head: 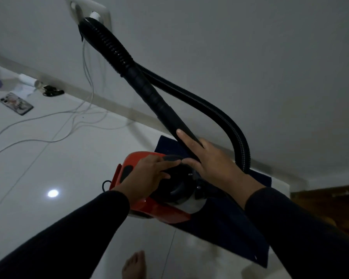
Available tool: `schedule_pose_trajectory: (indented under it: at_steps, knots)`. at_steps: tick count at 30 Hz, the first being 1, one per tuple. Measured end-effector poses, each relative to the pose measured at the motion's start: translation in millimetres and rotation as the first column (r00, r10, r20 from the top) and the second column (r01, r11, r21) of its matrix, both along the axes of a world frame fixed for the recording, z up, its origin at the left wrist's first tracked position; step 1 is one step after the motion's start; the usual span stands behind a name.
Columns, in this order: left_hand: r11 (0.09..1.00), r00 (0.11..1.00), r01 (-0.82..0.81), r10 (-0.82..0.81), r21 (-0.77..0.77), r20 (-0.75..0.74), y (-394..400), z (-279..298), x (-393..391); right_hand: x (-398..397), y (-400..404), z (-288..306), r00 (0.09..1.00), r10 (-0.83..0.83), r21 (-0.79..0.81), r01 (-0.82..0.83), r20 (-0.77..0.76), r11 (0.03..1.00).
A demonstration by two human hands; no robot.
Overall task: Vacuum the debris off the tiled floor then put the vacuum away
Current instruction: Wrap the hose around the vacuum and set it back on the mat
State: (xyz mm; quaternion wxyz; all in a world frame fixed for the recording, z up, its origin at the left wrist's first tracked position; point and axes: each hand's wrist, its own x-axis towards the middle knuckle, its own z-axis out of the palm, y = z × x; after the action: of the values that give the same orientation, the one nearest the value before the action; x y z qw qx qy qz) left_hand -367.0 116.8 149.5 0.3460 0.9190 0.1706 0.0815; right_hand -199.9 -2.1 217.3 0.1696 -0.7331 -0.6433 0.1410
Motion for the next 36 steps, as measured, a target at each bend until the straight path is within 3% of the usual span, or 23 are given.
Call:
schedule_pose_trajectory:
  at_steps: [8, 16, 21, 28, 36]
  knots:
    - [0.998, 0.996, -0.058, 0.056, 0.024, 0.063, 33.1, -128.5, 98.2, 106.9, 31.4, -123.2, 0.990, 0.123, 0.030, -0.126, 0.070, 0.992]
    - [0.992, 0.968, -0.109, 0.090, 0.069, 0.236, 43.4, -252.6, 138.6, 141.0, 34.3, -251.3, 0.956, 0.269, 0.121, -0.283, 0.120, 0.951]
    - [0.982, 0.953, -0.101, 0.050, 0.160, 0.298, 51.9, -267.4, 141.2, 140.7, 37.7, -293.1, 0.943, 0.264, 0.164, -0.298, 0.201, 0.940]
    - [0.988, 0.973, -0.154, 0.157, -0.032, 0.168, 54.4, -271.5, 126.4, 132.5, 39.2, -300.1, 0.953, 0.215, 0.114, -0.243, 0.215, 0.963]
    - [0.966, 0.936, -0.239, 0.255, -0.095, 0.242, 45.4, -279.6, 111.4, 121.9, 33.1, -290.7, 0.955, 0.190, 0.053, -0.207, 0.229, 0.977]
